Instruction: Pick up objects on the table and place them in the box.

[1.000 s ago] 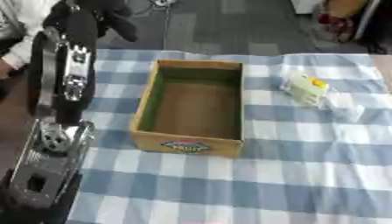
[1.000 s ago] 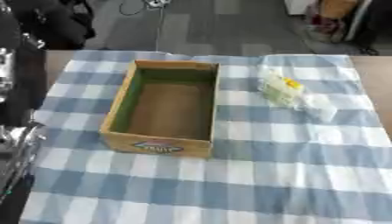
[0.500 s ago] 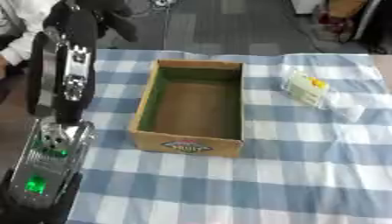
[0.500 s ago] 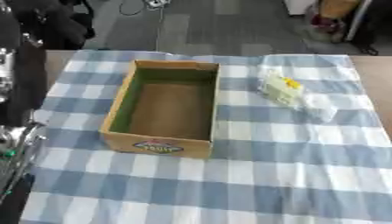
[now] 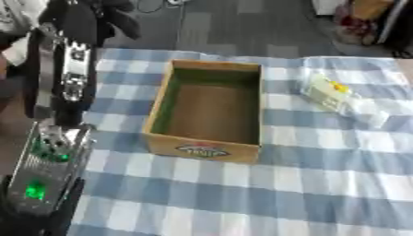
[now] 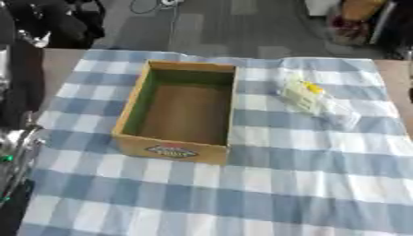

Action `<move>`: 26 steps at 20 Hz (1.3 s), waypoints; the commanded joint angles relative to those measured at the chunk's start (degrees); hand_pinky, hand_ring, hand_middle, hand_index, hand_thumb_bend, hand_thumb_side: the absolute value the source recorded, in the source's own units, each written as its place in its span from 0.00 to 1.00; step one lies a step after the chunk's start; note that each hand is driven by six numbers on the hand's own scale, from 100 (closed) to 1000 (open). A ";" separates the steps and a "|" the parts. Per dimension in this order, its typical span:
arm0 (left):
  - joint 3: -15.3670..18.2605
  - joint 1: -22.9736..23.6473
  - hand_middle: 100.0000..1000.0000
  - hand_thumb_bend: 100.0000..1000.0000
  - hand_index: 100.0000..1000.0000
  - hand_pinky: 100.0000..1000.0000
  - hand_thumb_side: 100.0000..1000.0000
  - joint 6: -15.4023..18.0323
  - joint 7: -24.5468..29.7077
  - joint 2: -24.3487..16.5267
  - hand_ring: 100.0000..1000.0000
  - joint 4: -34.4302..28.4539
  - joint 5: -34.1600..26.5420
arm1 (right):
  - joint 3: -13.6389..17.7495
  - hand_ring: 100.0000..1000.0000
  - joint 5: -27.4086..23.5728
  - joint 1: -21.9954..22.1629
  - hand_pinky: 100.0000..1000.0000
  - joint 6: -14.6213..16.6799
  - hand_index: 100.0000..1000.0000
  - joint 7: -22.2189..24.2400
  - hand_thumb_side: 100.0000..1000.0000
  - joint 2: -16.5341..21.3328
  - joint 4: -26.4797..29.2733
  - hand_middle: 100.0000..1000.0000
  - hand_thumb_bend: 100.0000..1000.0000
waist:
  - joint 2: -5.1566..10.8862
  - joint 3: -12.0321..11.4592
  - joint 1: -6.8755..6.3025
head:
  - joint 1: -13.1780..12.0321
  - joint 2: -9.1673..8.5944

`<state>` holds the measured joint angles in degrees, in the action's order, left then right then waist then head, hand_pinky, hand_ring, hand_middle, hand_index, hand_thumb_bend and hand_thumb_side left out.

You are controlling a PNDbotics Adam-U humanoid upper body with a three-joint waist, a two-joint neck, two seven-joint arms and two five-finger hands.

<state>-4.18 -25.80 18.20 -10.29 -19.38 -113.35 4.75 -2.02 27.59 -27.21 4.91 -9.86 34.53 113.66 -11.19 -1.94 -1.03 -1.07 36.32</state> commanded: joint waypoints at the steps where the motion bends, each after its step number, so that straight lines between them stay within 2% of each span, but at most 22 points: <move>1: -0.16 -0.16 0.52 0.30 0.68 0.51 0.81 -0.17 0.42 -1.10 0.37 -1.24 -0.37 | -0.26 0.48 -0.76 -1.84 0.53 -5.02 0.79 2.38 1.00 5.45 0.74 0.62 0.15 | 1.25 -0.16 0.23 | 2.07 0.70; 4: -0.53 0.11 0.52 0.30 0.68 0.51 0.81 -0.28 0.96 -1.18 0.37 -1.24 -0.62 | -1.46 0.49 0.17 -3.52 0.54 -8.40 0.78 3.86 1.00 8.88 -1.35 0.63 0.16 | 1.36 -0.38 0.42 | 3.25 1.01; 9: -0.87 0.53 0.52 0.30 0.68 0.50 0.82 -0.54 1.52 -1.15 0.36 -1.24 -1.11 | -4.44 0.56 4.23 -7.08 0.61 -8.88 0.77 6.75 1.00 13.25 -7.13 0.68 0.20 | 1.55 -0.73 0.71 | 5.49 0.92; 12: -1.02 0.71 0.52 0.30 0.68 0.51 0.82 -0.69 1.82 -1.15 0.36 -1.24 -1.31 | -6.20 0.57 7.27 -9.79 0.63 -7.89 0.77 8.82 1.00 14.76 -11.54 0.69 0.23 | 1.73 -0.92 0.84 | 6.48 1.08; 13: -1.04 0.72 0.52 0.30 0.68 0.51 0.82 -0.70 1.88 -1.14 0.36 -1.24 -1.36 | -6.57 0.61 7.97 -10.59 0.68 -7.51 0.77 9.23 1.00 15.01 -12.98 0.70 0.26 | 1.77 -0.98 0.86 | 6.54 1.03; 15: -1.03 0.76 0.52 0.30 0.68 0.51 0.82 -0.71 1.93 -1.13 0.36 -1.24 -1.44 | -7.32 0.66 9.19 -12.35 0.74 -6.59 0.78 9.87 1.00 15.39 -15.95 0.72 0.28 | 1.79 -1.05 0.89 | 6.42 0.86; 17: -1.04 0.81 0.52 0.29 0.68 0.51 0.82 -0.78 1.98 -1.15 0.36 -1.24 -1.47 | -8.13 0.69 10.33 -13.85 0.76 -5.38 0.80 10.81 1.00 15.67 -18.77 0.75 0.29 | 1.79 -1.11 0.95 | 6.18 0.93; 22: -1.01 0.72 0.52 0.29 0.68 0.51 0.82 -0.77 2.00 -1.13 0.36 -1.24 -1.45 | -10.19 0.73 14.35 -17.22 0.80 -1.47 0.83 14.96 1.00 16.00 -26.48 0.78 0.30 | 1.74 -1.43 1.12 | 5.44 1.24; 26: -1.02 0.54 0.52 0.29 0.68 0.51 0.82 -0.75 2.03 -1.01 0.37 -1.24 -1.45 | -10.57 0.77 17.14 -19.46 0.86 2.03 0.86 17.96 1.00 14.87 -32.90 0.83 0.30 | 1.69 -1.72 1.19 | 5.25 1.19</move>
<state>-5.25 -24.73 17.27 -8.38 -19.38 -113.39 3.66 -12.97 43.73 -45.20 5.88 7.28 48.32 82.04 -10.58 -3.66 0.09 4.49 37.50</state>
